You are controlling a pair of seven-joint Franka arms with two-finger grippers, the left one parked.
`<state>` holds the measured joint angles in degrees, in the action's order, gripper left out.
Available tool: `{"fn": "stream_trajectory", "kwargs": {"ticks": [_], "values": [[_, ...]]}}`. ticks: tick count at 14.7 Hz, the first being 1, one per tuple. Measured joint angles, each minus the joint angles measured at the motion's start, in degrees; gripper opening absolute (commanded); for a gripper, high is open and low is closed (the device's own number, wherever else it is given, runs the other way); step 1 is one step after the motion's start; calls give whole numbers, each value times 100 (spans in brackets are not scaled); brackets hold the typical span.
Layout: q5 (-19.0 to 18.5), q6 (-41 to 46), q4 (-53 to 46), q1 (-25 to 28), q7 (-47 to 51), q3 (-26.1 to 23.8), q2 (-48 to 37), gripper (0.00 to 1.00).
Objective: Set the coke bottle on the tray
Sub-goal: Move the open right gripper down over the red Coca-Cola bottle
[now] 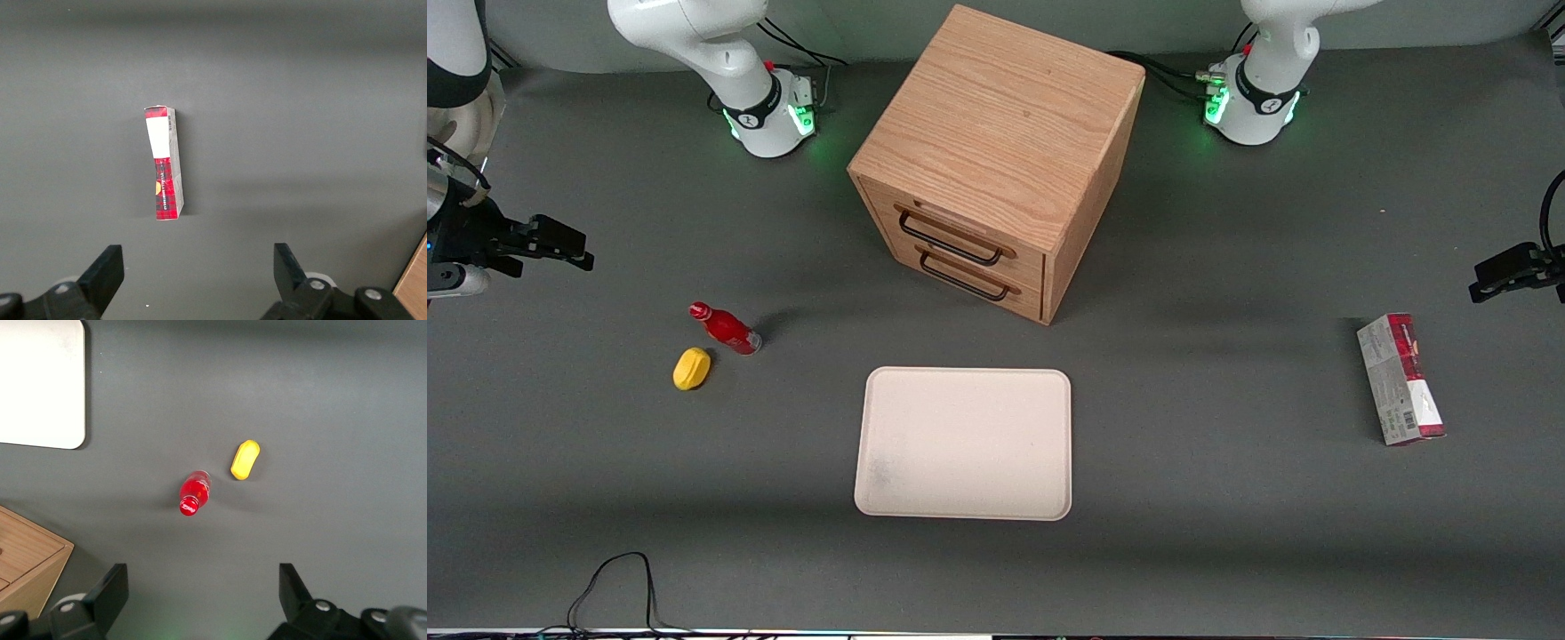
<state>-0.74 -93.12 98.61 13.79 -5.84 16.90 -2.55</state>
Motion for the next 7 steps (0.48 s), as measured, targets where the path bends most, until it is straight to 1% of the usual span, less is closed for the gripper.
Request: {"fn": "stream_trajectory", "kwargs": {"ticks": [7], "values": [[-1, 0, 7, 40, 220, -1, 3, 100]]}}
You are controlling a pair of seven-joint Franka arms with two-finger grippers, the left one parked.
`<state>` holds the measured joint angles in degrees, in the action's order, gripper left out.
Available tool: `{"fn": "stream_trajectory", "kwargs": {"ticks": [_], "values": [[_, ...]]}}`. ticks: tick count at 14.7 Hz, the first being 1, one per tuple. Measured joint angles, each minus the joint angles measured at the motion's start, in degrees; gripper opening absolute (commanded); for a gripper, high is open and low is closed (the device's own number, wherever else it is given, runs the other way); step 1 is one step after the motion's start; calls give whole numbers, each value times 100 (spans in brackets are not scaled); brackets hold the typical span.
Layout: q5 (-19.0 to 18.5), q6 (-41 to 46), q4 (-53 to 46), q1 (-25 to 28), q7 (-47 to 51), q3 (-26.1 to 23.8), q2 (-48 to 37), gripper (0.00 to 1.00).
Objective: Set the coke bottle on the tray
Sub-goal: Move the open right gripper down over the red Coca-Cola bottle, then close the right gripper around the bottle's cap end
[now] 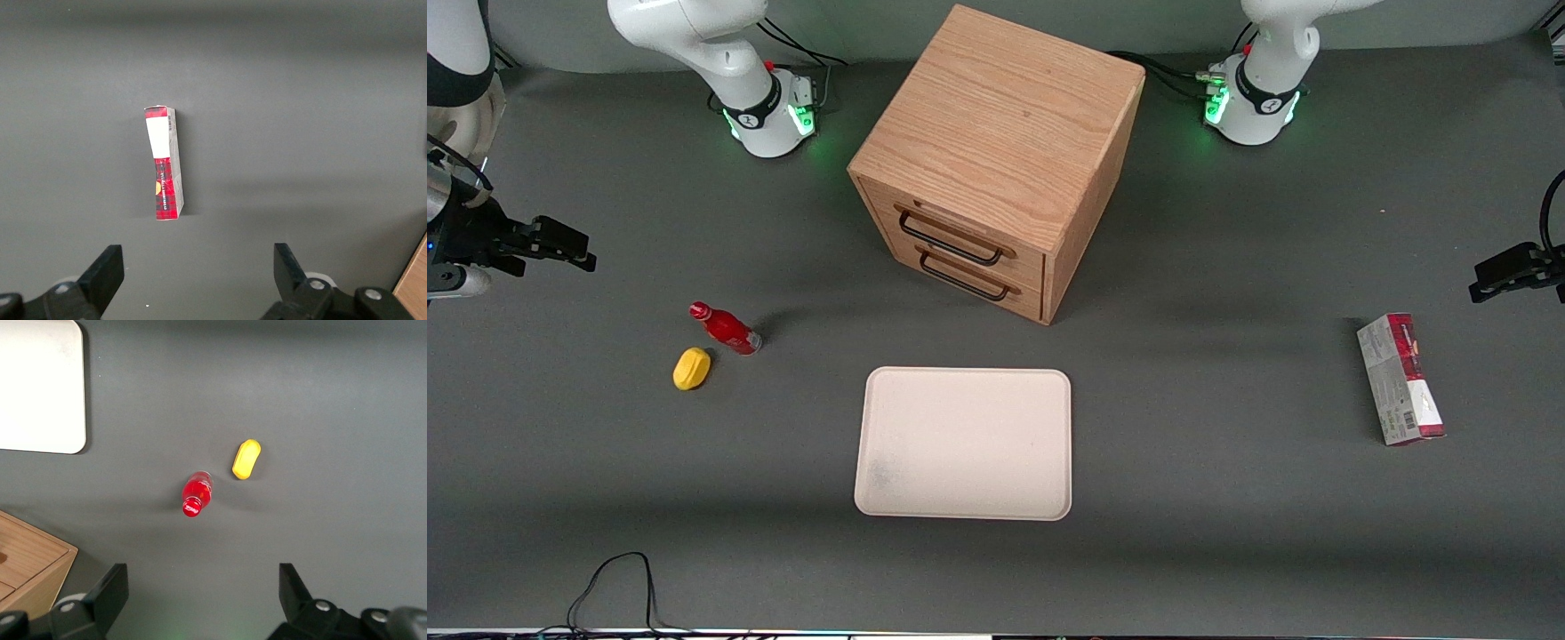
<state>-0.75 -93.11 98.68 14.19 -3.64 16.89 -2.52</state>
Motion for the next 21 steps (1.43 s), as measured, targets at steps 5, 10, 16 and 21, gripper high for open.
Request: {"fn": "stream_trajectory", "kwargs": {"ticks": [5, 10, 16, 21], "values": [[5, -1211, 1056, 206, 20, -10, 76, 100], [5, -3196, 2867, 248, 20, -10, 23, 100], [5, -4535, 3845, 248, 20, -10, -40, 100], [5, -5175, 4228, 248, 20, -5, 87, 85]]}}
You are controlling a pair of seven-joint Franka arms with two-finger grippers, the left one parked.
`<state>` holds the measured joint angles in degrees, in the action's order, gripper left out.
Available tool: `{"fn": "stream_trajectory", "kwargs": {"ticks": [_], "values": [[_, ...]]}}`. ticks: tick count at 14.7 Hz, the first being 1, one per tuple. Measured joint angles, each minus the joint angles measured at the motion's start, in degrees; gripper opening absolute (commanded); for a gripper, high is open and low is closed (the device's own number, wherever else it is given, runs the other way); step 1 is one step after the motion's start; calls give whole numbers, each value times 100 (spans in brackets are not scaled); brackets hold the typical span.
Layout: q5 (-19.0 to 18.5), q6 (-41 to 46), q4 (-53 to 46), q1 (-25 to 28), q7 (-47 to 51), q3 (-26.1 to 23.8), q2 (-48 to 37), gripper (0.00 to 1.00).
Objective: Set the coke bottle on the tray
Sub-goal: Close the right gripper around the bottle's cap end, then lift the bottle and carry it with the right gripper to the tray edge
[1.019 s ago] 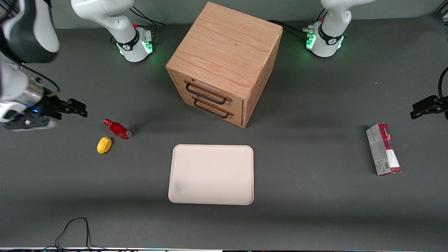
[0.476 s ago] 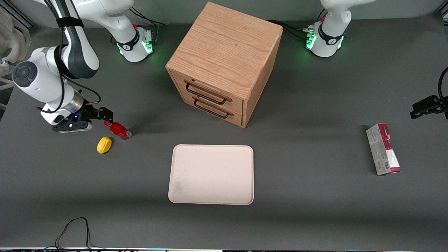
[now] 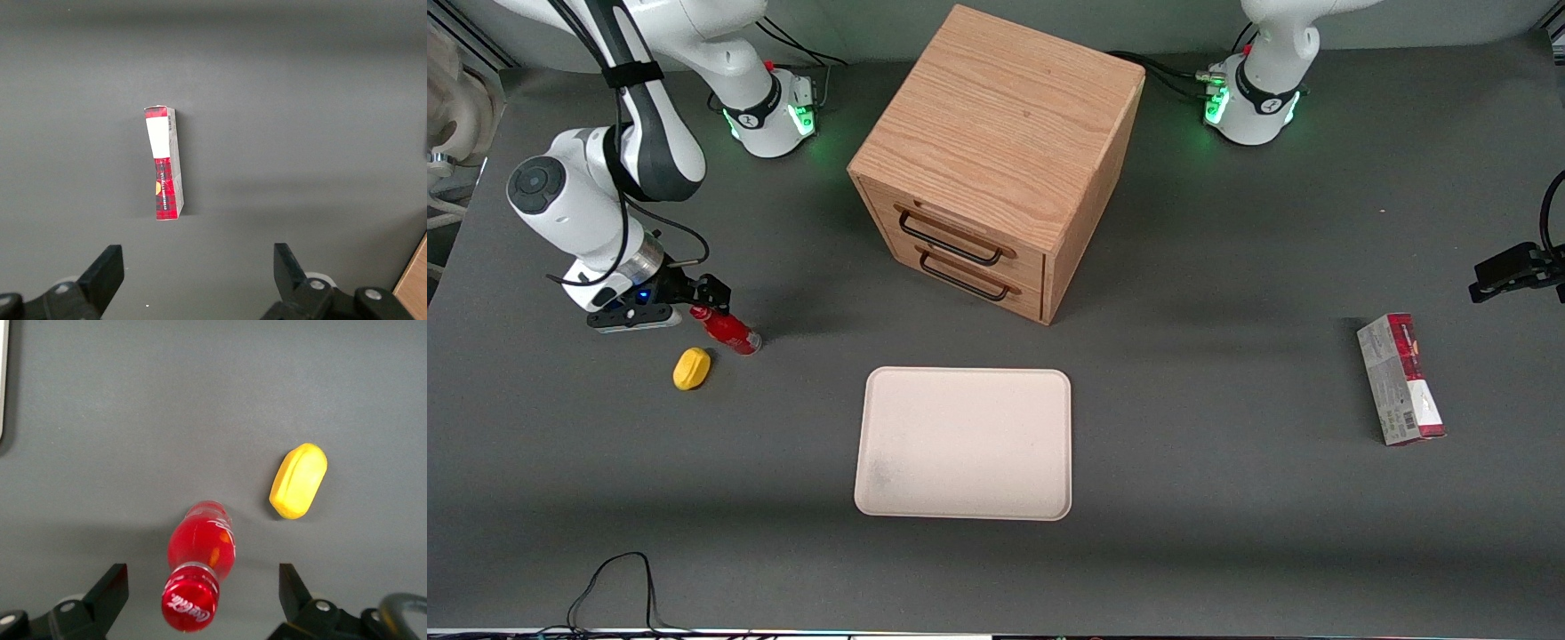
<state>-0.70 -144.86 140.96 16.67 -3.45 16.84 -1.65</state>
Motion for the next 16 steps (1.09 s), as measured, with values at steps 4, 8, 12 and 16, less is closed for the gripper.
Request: {"fn": "stream_trajectory", "kwargs": {"ticks": [4, 8, 12, 16], "values": [[0, -31, 4, 0, 7, 0, 76, 0], [69, -31, -19, -1, 71, -1, 72, 0], [304, 100, -222, -5, 142, 10, 76, 0], [327, 1521, -1415, -5, 335, -2, 80, 0]]}}
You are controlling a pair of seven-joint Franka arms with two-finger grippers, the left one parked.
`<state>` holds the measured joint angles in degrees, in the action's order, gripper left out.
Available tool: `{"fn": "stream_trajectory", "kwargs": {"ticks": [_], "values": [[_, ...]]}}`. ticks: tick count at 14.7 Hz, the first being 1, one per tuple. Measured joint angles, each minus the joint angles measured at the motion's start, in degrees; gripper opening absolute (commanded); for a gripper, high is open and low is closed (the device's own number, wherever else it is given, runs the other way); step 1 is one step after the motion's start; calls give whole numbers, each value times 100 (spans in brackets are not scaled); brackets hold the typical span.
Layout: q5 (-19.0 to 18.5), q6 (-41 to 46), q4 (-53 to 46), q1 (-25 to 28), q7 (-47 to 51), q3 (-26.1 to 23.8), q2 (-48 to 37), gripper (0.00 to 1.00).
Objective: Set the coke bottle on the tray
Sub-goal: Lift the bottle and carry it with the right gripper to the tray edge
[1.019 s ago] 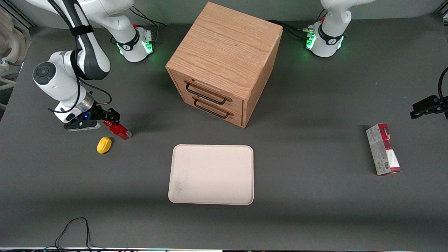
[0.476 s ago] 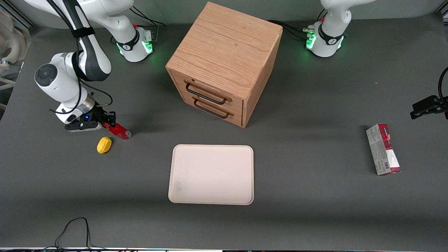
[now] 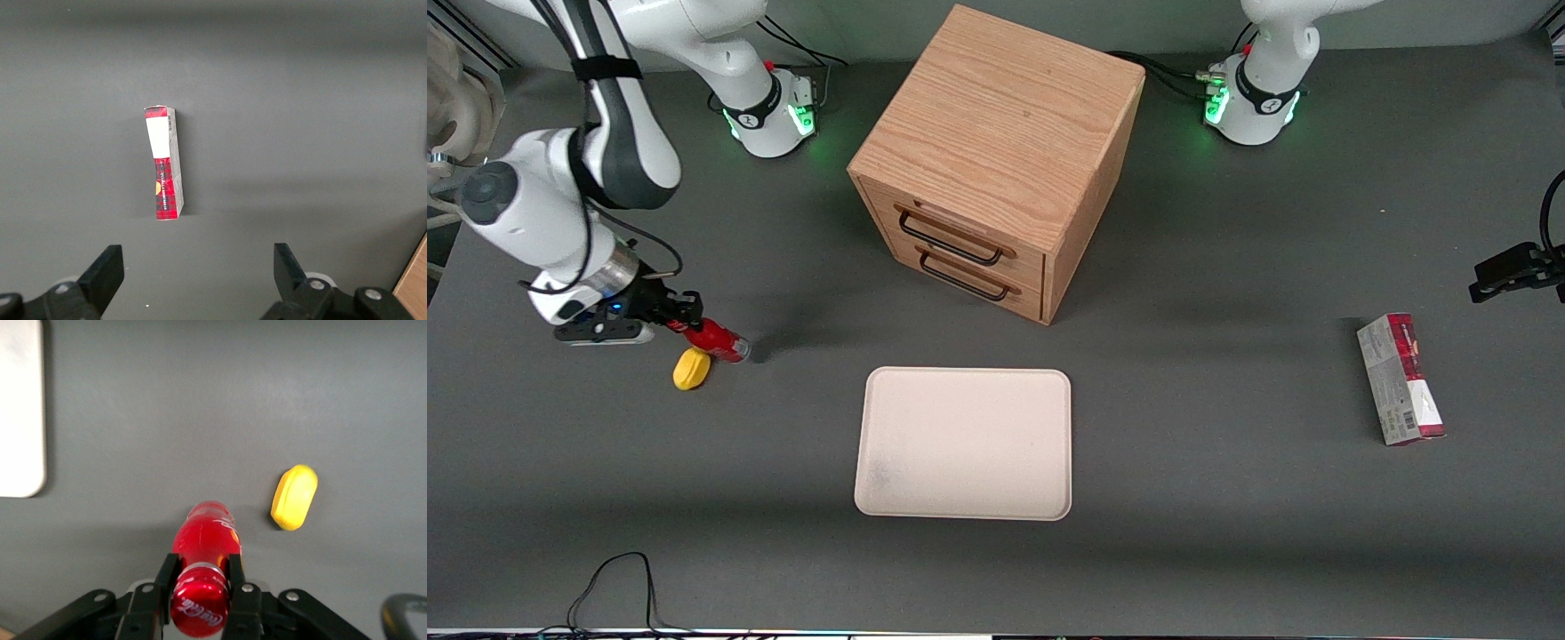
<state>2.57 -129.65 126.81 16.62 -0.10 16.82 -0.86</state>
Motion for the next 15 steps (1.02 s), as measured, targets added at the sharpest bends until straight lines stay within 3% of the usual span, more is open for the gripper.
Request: {"fn": "stream_trajectory", "kwargs": {"ticks": [8, 15], "values": [[9, 3631, -3916, -152, 361, -308, 1017, 0], [9, 3988, -6320, -673, 1278, -1935, 2488, 0]]}}
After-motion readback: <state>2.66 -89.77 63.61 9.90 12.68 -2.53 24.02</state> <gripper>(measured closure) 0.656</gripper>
